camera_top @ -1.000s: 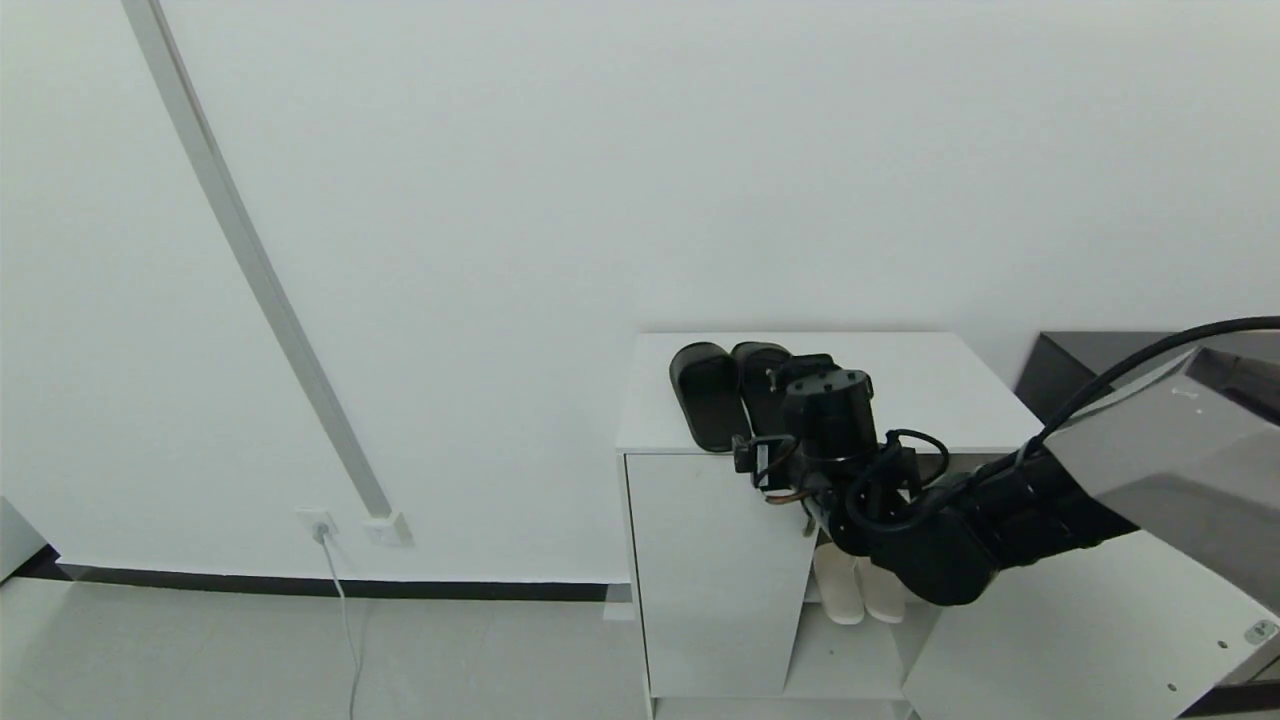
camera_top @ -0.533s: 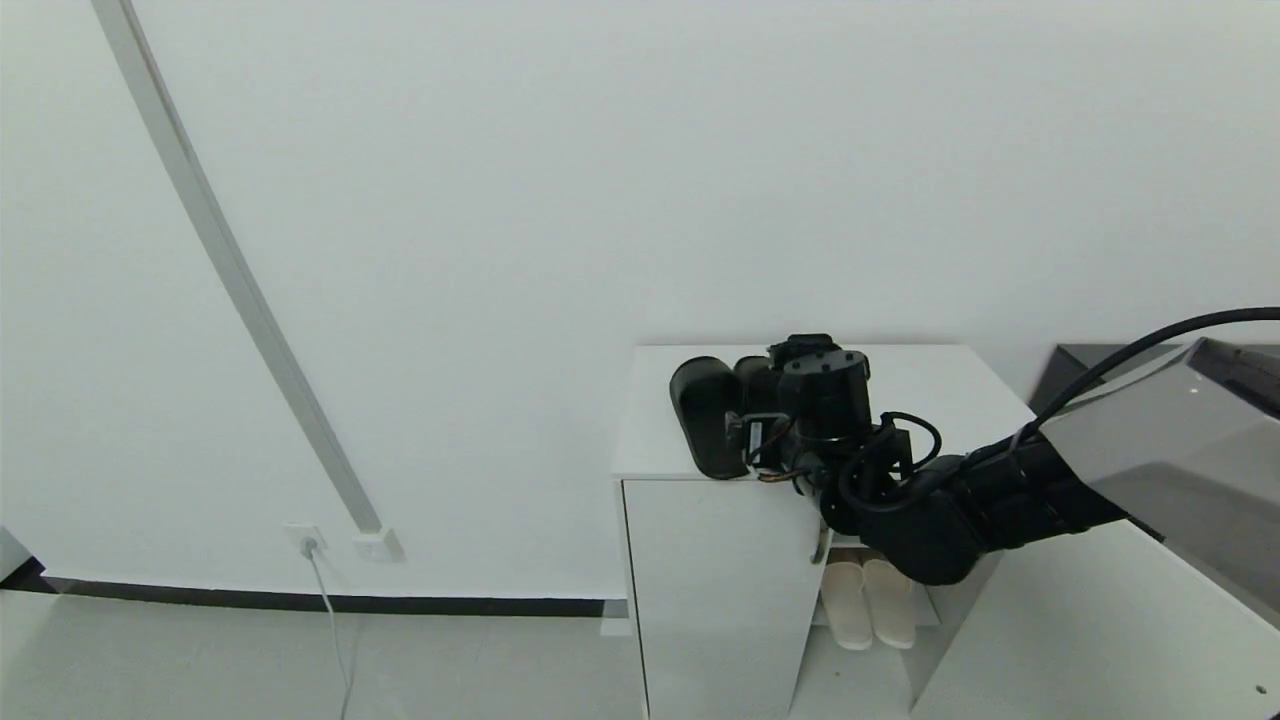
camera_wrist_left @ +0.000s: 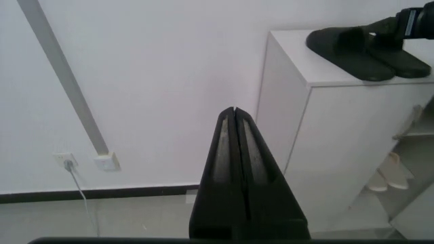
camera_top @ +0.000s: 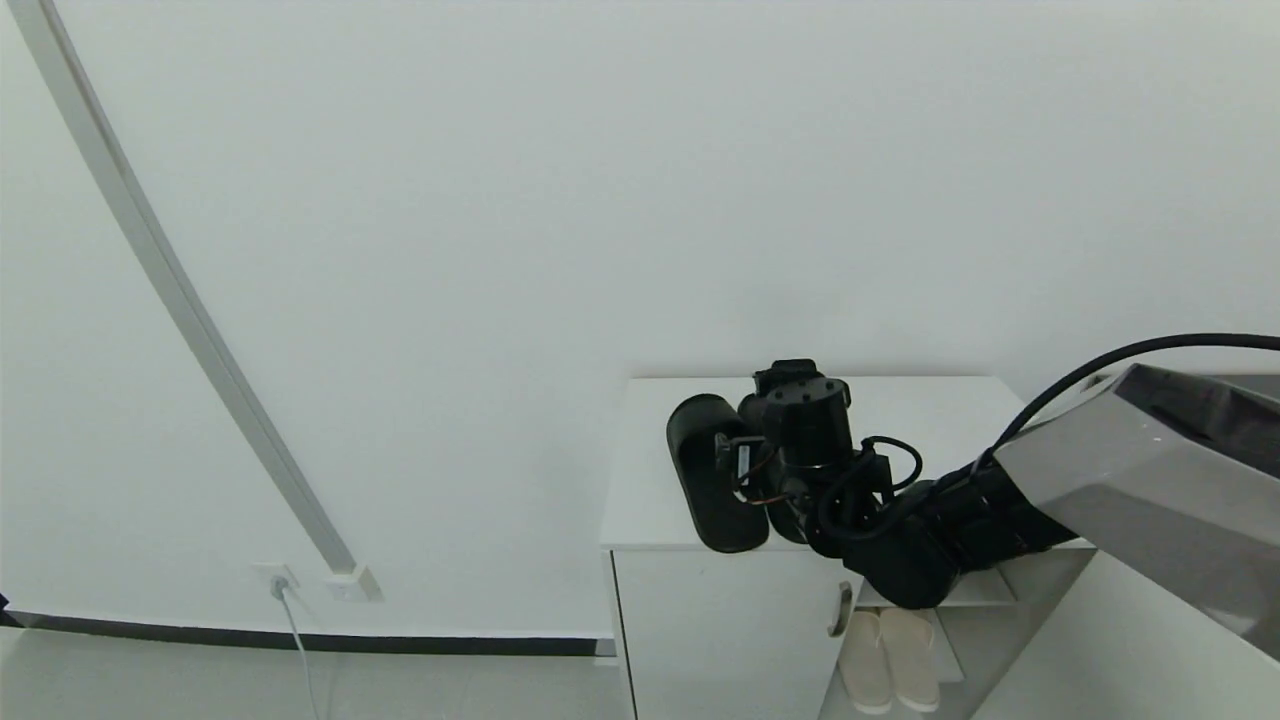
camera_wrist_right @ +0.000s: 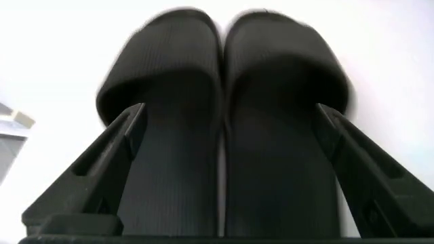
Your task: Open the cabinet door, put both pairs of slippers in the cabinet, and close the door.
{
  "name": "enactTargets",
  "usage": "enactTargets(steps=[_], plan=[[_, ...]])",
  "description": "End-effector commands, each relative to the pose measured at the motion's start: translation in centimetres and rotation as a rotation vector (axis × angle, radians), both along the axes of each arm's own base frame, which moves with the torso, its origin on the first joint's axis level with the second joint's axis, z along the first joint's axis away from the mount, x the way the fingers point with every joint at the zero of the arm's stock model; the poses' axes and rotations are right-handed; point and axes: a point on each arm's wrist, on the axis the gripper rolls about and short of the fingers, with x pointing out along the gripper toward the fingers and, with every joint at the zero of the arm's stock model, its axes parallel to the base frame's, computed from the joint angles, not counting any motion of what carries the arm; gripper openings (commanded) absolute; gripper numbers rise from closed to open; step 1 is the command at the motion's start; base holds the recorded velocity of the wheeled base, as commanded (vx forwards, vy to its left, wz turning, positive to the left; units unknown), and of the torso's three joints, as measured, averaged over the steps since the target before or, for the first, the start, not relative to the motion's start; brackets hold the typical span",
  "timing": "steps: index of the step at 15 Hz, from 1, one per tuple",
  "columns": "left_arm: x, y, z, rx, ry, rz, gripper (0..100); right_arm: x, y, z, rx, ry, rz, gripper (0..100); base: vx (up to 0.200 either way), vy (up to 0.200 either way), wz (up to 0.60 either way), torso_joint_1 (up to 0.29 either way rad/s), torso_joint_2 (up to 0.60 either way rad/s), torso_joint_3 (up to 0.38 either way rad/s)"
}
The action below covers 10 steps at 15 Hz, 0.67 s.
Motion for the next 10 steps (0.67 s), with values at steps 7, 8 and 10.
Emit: enactTargets(steps=[7, 8, 10], plan=[[0.0, 0.0, 0.0, -0.001, 0.0, 0.0, 0, 1.6, 1.0, -3.6, -0.014, 0.024, 0.035, 100, 0.0, 0.0, 0.0, 0.0, 0.0, 0.0], [0.0, 0.0, 0.0, -0.001, 0.0, 0.0, 0, 2.1, 1.1, -3.8, -0.022, 0.015, 0.034, 100, 0.0, 0.0, 0.0, 0.0, 0.0, 0.0], [0.0, 0.0, 0.0, -0.001, 0.0, 0.0, 0, 3.4, 1.3, -4.2, -0.027, -0.016, 0.027, 100, 0.0, 0.0, 0.0, 0.0, 0.0, 0.0]])
